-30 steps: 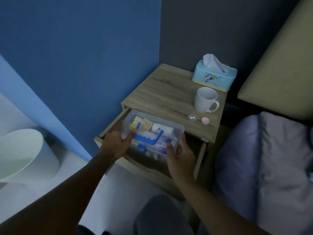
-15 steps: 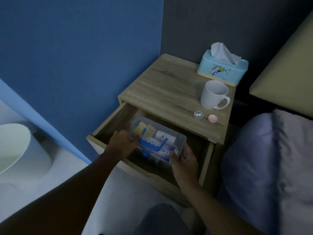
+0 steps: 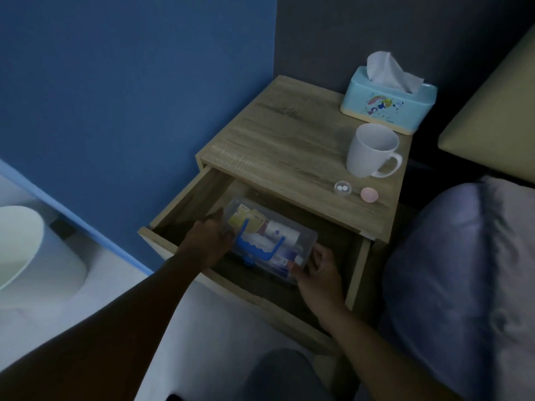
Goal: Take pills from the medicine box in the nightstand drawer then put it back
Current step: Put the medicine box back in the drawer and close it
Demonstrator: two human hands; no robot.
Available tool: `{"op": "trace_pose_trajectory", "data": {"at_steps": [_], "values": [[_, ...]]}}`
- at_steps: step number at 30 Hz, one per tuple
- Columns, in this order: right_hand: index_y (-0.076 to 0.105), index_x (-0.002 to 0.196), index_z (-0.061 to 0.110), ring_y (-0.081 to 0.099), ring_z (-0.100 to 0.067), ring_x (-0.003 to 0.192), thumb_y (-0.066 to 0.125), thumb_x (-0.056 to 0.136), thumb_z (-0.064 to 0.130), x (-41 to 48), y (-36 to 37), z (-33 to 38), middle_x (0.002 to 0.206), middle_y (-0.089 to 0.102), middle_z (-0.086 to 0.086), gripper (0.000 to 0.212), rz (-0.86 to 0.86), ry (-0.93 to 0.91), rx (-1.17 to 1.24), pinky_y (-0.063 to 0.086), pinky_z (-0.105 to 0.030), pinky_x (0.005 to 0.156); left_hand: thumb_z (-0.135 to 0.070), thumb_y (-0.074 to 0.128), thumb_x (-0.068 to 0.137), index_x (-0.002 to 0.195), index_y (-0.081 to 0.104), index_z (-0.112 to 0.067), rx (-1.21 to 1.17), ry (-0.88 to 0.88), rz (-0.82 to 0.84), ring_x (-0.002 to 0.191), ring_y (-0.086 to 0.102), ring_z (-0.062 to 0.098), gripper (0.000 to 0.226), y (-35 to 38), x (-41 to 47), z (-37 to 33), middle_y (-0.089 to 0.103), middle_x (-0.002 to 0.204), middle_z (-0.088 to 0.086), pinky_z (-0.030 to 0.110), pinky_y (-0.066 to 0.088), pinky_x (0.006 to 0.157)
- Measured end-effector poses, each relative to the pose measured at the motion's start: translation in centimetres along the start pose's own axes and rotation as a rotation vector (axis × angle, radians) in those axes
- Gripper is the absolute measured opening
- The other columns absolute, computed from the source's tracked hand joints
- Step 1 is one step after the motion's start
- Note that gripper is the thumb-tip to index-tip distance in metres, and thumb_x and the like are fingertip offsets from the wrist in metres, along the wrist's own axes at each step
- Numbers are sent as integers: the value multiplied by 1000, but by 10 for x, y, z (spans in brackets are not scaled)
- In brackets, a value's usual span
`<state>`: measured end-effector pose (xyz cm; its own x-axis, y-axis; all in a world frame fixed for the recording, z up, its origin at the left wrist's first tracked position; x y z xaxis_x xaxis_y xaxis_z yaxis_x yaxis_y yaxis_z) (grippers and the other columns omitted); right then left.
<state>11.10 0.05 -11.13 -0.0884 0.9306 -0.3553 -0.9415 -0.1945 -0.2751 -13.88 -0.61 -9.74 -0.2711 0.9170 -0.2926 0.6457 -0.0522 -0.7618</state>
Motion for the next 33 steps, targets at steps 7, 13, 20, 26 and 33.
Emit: {"op": "trace_pose_trajectory", "data": {"at_steps": [7,13,20,26,33], "values": [[18,152,24,29,-14,145,64,91,21,-7,-6,24,160,18,2,76,229,-432,-697,43,-36,110,-44,41,98,149,23,-22,300,130,-64,133,46,28,58,15,-18,-9,39,152,10,48,47,102],[-7,154,15,-16,-19,149,42,103,28,-9,1,14,164,-15,-4,72,309,-369,-975,13,-45,124,-48,25,101,155,3,-13,536,110,58,152,2,26,68,28,-19,-5,1,165,12,45,15,123],[9,157,19,1,-12,152,39,103,31,4,-4,19,166,-4,4,63,414,-361,-888,23,-43,123,-55,18,99,155,7,-15,579,124,49,152,6,25,70,17,-13,1,7,165,11,46,13,123],[33,147,30,26,-1,143,45,98,31,-9,-37,34,157,31,8,50,211,-644,-791,36,-31,114,-55,12,95,153,15,-20,388,194,-138,151,11,19,68,1,-48,10,17,163,6,46,17,122],[23,154,5,9,-27,153,49,97,20,16,-77,40,163,16,-15,65,-51,-613,-988,16,-45,123,-47,20,98,152,26,-17,351,348,-178,150,11,17,62,36,-115,-11,20,162,6,46,19,122]]}}
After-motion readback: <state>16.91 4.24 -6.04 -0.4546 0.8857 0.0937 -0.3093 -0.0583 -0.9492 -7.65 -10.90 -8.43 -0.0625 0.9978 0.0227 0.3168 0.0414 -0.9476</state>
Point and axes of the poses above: each hand's wrist, its own x-axis towards the middle knuckle, its own y-axis out of the palm, z = x × y, the point moved 4 cm from there along x, towards the middle knuckle
